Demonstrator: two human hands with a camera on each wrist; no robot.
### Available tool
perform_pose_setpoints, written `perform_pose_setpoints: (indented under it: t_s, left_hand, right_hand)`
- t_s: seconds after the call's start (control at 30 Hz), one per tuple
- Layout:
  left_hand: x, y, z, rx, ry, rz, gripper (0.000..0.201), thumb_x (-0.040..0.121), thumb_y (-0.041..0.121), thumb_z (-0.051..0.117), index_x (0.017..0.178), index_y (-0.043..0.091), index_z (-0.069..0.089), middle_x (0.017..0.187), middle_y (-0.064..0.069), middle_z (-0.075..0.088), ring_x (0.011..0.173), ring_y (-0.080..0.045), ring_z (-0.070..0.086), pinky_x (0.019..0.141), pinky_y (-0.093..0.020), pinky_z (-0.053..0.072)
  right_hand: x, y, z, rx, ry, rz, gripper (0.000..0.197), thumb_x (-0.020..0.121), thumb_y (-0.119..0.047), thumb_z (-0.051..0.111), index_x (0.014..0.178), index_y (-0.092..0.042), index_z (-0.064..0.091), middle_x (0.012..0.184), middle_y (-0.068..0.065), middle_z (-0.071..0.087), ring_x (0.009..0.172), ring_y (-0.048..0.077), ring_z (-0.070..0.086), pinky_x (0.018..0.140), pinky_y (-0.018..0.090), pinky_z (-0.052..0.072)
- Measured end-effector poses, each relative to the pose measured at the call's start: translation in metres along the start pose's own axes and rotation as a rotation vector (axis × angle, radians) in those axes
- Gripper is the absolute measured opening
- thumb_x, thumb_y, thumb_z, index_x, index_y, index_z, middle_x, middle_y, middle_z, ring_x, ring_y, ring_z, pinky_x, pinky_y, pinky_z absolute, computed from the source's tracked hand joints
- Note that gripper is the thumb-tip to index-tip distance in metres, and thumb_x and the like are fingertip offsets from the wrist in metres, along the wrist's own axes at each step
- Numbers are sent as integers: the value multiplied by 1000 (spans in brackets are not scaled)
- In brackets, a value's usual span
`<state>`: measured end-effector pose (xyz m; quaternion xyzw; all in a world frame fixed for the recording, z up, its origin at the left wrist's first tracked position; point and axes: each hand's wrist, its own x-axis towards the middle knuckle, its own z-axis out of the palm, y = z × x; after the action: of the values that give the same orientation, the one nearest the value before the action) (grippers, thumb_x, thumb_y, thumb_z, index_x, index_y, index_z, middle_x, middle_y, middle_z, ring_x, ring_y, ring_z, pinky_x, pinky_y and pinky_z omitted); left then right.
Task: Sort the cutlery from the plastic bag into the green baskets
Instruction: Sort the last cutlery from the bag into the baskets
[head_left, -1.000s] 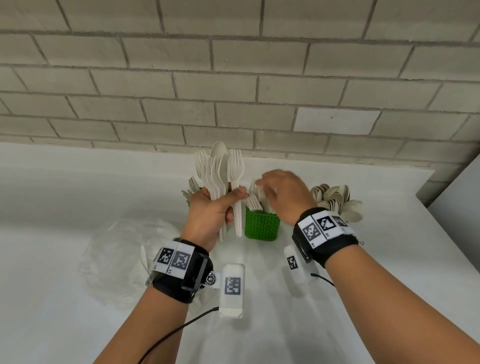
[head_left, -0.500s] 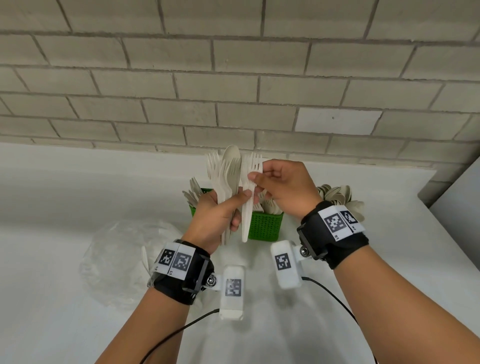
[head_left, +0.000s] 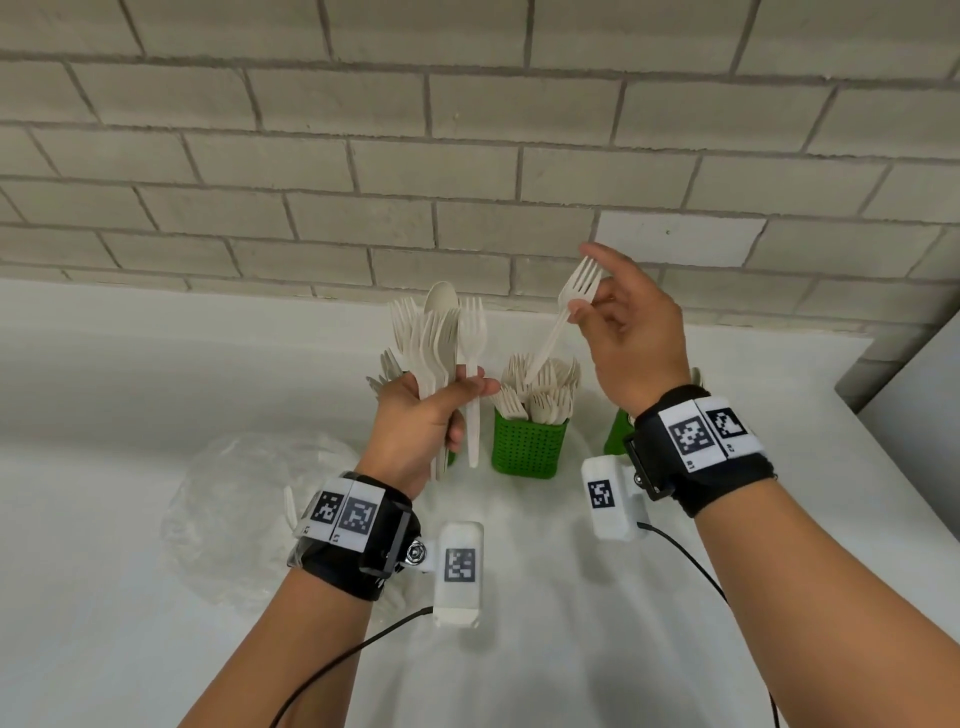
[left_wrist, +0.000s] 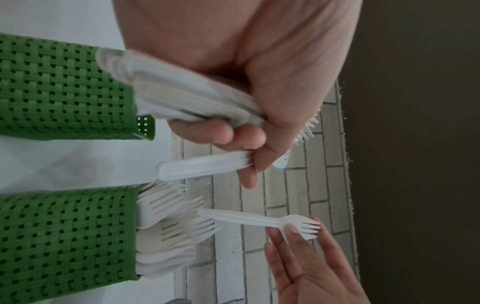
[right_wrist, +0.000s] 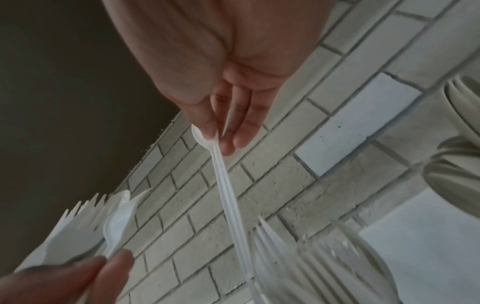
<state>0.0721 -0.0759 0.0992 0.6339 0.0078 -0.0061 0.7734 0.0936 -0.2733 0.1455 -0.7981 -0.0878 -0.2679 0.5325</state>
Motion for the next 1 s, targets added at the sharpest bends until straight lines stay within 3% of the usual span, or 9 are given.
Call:
perform_pose_setpoints:
  t_s: [0.2,0.33,0.43,0.53,0.6,0.7,0.83,0.93,1.0]
  left_hand:
    - [0,-2,2,-7,-4,-5,6,90,6,64,93,3,68,94,-13,76,41,-13,38,41,-22,35]
    - [-1,-2,2,-8,-7,-12,4,90,6,64,90,6,68,93,-12,76,41,-13,38,41,-22,35]
    - [0,-2,1,-13,-8,-21,5,89,6,65,92,4,68,93,-12,76,41,-12,38,41,-21,34]
    - [0,-4,0,-16,-5,-25,4,89,7,66,92,5,68,93,-13,76,41,-13,38,41,-22,34]
    - [1,-4,0,-22,-8,-26,4,89,8,66,90,6,69,93,-13,76,41,-13,39,41,-22,35]
    - [2,-5,1,-24,-17,-26,6,88,10,68,91,5,70,93,-15,75,42,-13,39,42,-22,35]
    - [2,-6,4,-24,-33,-20,10,87,11,70,91,2,71,93,-20,74,43,-14,40,43,-24,35]
    - [3,-5,5,-7,-43,-30,6,88,10,68,89,5,70,92,-14,76,42,-14,40,42,-23,35]
    - [3,-6,7,-4,-56,-42,5,89,10,68,90,6,70,92,-13,76,42,-13,40,42,-22,36]
  right_hand:
    - [-7,5,10,-332,-193,-128,40,95,-14,58,132,-29,57,91,-1,67,81,14,62,79,29,53]
    - [-20,34,23,-622,-363,-214,39,96,-11,53,134,-22,58,118,8,69,113,30,59,96,44,47]
    - [-23,41,28,-699,-456,-149,42,102,-17,43,143,-25,46,144,-1,51,136,22,43,111,40,33]
    - [-23,31,29,-706,-434,-130,49,105,-27,36,153,-23,25,160,-5,24,146,14,22,119,32,18]
    - [-27,26,30,-722,-489,-113,56,105,-33,32,155,-21,10,163,-5,9,149,11,10,118,27,8]
    - [-34,29,36,-791,-707,-65,61,104,-35,33,155,-18,5,164,-3,1,150,14,4,120,28,6]
    - [-32,28,38,-823,-588,-86,65,103,-38,32,155,-12,1,163,0,-8,150,16,-8,122,32,-5]
    - [-37,34,41,-919,-758,-18,72,102,-39,37,155,-10,-3,164,3,-2,150,16,-6,121,32,-6]
    - [-34,33,42,-919,-751,-8,74,101,-41,37,155,-10,-3,164,4,-1,150,17,-6,122,36,-6]
